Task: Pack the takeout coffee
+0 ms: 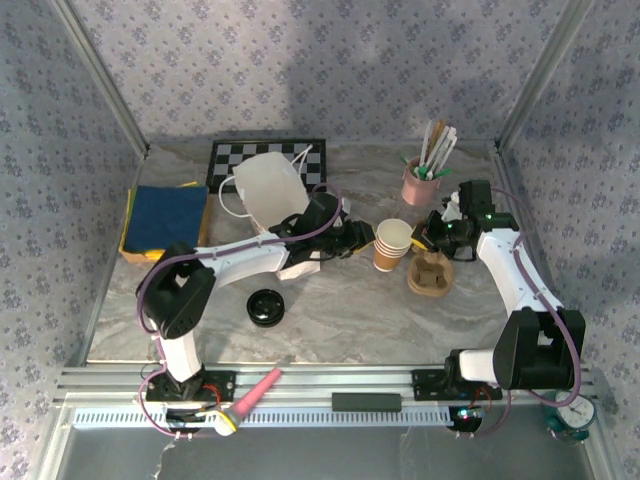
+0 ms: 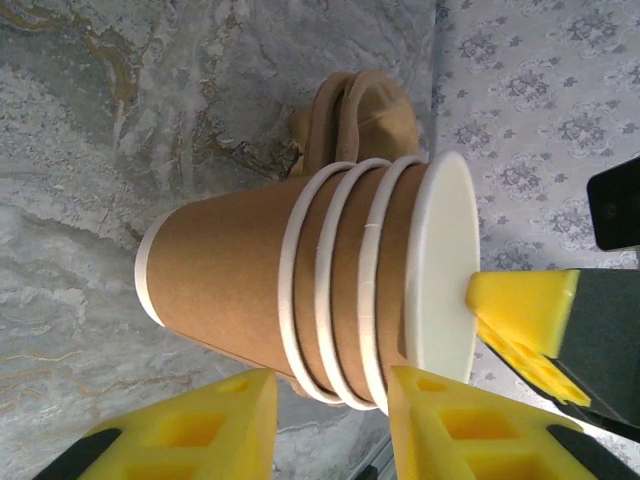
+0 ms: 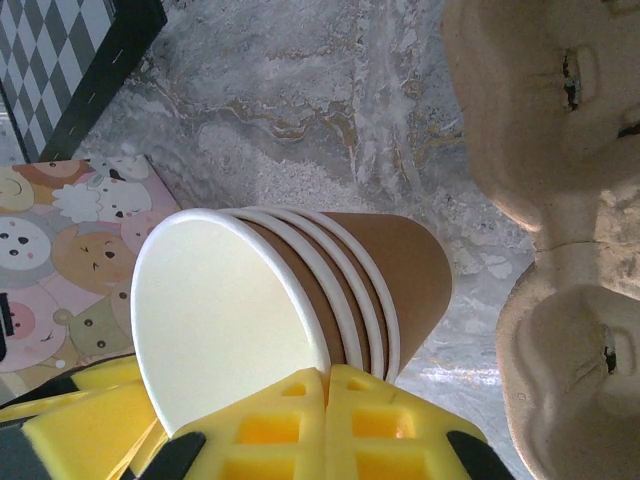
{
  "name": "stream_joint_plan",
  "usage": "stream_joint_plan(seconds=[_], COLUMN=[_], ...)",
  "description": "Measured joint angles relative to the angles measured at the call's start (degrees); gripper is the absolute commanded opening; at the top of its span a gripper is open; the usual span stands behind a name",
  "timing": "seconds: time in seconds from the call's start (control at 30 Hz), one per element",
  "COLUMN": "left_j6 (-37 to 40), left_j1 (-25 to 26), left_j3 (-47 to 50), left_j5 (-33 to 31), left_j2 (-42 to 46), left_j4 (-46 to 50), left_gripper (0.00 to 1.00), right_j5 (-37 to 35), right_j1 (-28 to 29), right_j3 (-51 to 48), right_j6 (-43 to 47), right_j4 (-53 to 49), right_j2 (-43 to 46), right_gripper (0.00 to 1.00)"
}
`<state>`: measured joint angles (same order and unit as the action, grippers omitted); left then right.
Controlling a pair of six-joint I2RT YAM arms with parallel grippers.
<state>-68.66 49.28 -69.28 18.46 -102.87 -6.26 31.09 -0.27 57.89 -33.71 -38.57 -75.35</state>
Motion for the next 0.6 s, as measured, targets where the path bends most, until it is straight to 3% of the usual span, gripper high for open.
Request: stream_joint_plan(seconds=[0.33,0.6], left_j6=[-0.17,-0.70], left_j1=[0.00,0.00], left_j3=[0.00,0.00], left_j5=[0.52,1.68], left_j2=[-0.42,-0.44], left_j4=[-0.87,-2.99], left_gripper=[0.44,0.40], right_j5=[0.72,1.88], right_j1=[-0.24,-0.24], right_j3=[-0.81,-1.53], right_j6=[-0.24,-1.03], right_j4=[0.68,1.36], right_j2=[0.24,0.28], right_gripper=[0.00,0.00])
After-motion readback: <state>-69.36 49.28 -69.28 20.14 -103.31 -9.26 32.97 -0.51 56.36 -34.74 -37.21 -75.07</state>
